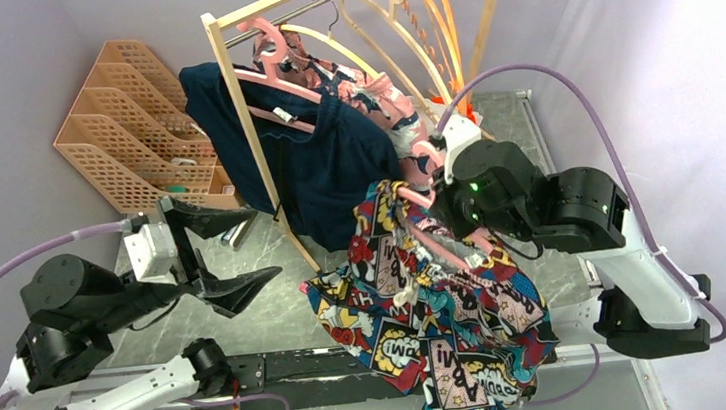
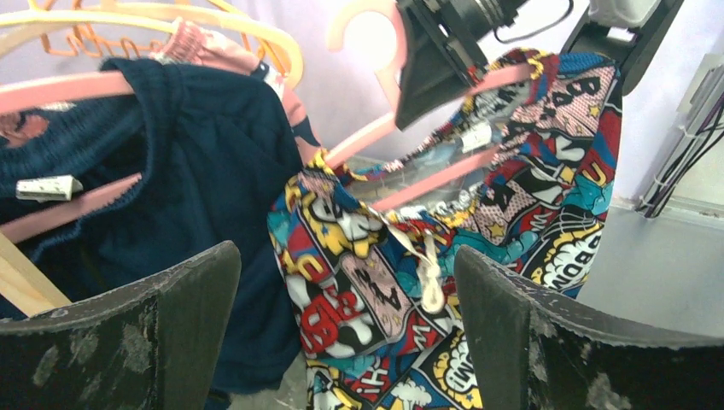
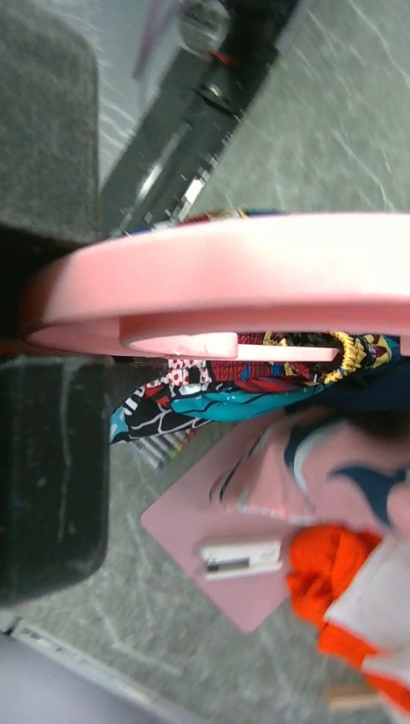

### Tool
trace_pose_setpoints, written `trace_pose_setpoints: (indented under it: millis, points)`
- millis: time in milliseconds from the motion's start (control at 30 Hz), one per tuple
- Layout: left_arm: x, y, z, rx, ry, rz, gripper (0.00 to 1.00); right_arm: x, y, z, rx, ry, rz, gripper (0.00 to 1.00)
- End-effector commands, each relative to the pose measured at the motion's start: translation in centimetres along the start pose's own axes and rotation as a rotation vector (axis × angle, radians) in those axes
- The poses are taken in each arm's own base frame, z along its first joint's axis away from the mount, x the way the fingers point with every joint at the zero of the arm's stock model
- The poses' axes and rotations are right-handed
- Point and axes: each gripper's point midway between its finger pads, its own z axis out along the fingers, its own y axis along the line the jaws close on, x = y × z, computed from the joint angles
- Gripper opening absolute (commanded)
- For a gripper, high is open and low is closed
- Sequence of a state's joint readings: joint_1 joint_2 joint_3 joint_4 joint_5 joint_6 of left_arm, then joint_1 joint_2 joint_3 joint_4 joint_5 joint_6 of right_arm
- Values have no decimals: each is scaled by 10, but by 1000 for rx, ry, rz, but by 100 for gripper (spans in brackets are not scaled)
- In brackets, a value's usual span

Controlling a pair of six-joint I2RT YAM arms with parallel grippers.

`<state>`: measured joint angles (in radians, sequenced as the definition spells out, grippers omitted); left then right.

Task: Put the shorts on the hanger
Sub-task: Place the hanger at the clothesline.

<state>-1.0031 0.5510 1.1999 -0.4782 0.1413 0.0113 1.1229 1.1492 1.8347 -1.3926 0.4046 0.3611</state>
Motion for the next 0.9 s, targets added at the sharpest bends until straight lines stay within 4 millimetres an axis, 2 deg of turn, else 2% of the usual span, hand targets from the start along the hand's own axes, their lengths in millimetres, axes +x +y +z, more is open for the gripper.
trace_pose_setpoints:
  millis: [0, 200, 333, 467, 633, 767, 867]
  points:
    - [4, -6, 4, 32, -28, -16, 98, -5, -50, 6, 204, -21, 52, 0]
    - [26, -8, 17, 53, 6, -25, 98, 10, -84, 17, 362, 29, 71, 0]
    - [37, -9, 24, 65, 16, -35, 98, 15, -86, 23, 387, 48, 92, 0]
    - [49, -10, 27, 68, 22, -48, 98, 27, -100, 26, 476, 57, 121, 0]
    - [65, -8, 30, 57, 30, -59, 98, 40, -103, 42, 512, 60, 172, 0]
    - [79, -4, 29, 30, 42, -68, 98, 29, -113, 50, 557, -15, 239, 0]
    - [87, -2, 24, 10, 47, -73, 98, 11, -132, 52, 612, -91, 292, 0]
